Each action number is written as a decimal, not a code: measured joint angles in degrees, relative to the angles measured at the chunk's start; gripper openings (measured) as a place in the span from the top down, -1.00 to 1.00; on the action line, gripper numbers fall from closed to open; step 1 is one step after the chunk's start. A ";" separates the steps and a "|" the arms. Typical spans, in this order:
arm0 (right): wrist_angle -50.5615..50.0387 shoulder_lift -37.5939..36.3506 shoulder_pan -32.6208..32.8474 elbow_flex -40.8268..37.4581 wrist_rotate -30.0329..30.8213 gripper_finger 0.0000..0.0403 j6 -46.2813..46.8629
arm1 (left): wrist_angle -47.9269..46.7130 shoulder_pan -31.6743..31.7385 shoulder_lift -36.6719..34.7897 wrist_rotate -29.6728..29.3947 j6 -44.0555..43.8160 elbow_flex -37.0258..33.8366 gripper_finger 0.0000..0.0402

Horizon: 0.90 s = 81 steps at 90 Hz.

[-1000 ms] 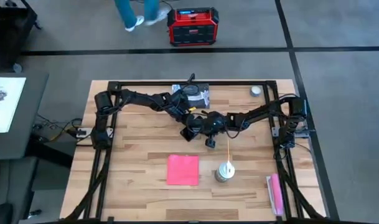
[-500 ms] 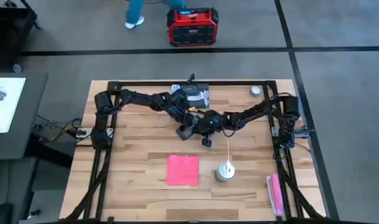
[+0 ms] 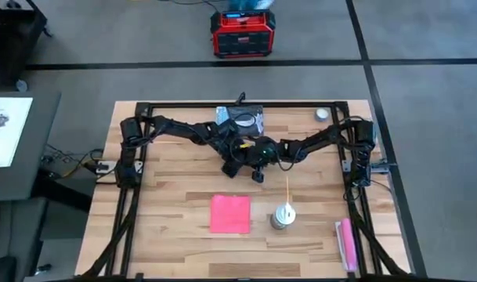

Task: Apply microfiber cloth
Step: Spray the front of the cellphone using the spray bottle

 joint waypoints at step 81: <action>-18.33 -20.35 5.53 -0.37 12.21 1.00 0.81 | 0.47 -4.59 -23.35 -19.75 18.55 -0.65 0.99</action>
